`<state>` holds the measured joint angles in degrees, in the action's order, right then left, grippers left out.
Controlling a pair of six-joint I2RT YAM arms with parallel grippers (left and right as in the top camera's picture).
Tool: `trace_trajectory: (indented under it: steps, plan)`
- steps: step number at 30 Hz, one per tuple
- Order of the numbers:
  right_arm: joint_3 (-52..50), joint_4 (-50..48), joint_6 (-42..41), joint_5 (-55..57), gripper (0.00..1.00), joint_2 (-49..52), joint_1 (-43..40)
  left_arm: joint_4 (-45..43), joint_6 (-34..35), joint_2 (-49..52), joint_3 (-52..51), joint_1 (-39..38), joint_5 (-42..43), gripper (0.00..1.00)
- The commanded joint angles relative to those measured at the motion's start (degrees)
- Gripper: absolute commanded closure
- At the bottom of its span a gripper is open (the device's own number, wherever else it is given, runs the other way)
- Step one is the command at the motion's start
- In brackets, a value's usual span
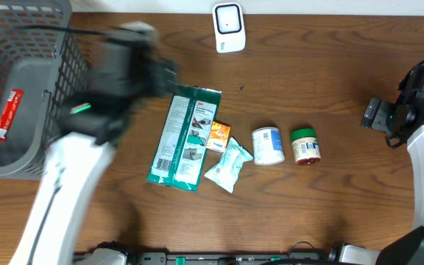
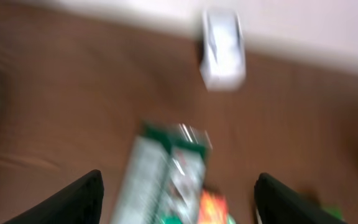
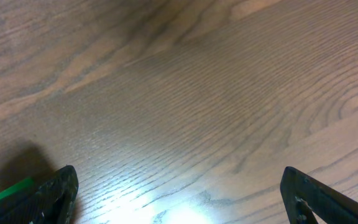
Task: Scan the item barcode
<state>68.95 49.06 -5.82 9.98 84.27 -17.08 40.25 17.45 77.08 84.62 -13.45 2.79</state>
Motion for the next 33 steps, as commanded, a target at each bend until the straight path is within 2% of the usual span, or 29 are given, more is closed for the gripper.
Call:
trace_trajectory:
  steps: [1, 3, 8, 10, 11, 13, 17, 22, 33]
  plan:
    - [0.66, 0.07, 0.33, 0.46, 0.01, -0.31, 0.15, 0.55, -5.33, -4.72, 3.72, 10.95, -5.88, 0.25]
    - [0.66, 0.07, 0.31, 0.48, 0.01, -0.31, 0.15, -0.70, -7.34, -5.25, 5.53, 20.04, -5.88, 0.25]
    - [0.66, 0.07, 0.33, 0.46, 0.01, -0.31, 0.15, -6.32, -8.94, -1.09, 5.64, 36.26, -5.84, 0.25]
    - [0.66, 0.07, 0.33, 0.46, 0.01, -0.31, 0.15, -7.43, -12.70, 3.48, 5.64, 41.07, -5.84, 0.24]
    - [0.66, 0.07, 0.33, 0.46, 0.01, -0.31, 0.15, -7.80, -15.96, 6.25, 5.64, 42.73, -5.84, 0.20]
    - [0.66, 0.07, 0.33, 0.46, 0.01, -0.31, 0.15, -7.58, -22.73, 11.04, 5.64, 44.39, -5.84, 0.16]
    - [0.66, 0.07, 0.33, 0.46, 0.01, -0.31, 0.15, -4.76, -35.34, 20.96, 5.64, 46.18, -5.84, 0.17]
    - [0.66, 0.07, 0.33, 0.46, 0.01, -0.31, 0.15, -4.96, -41.51, 29.68, 5.64, 46.66, -5.84, 0.20]
    - [0.66, 0.07, 0.33, 0.46, 0.01, -0.31, 0.15, -10.36, -50.82, 42.69, 5.64, 47.87, -4.35, 0.19]
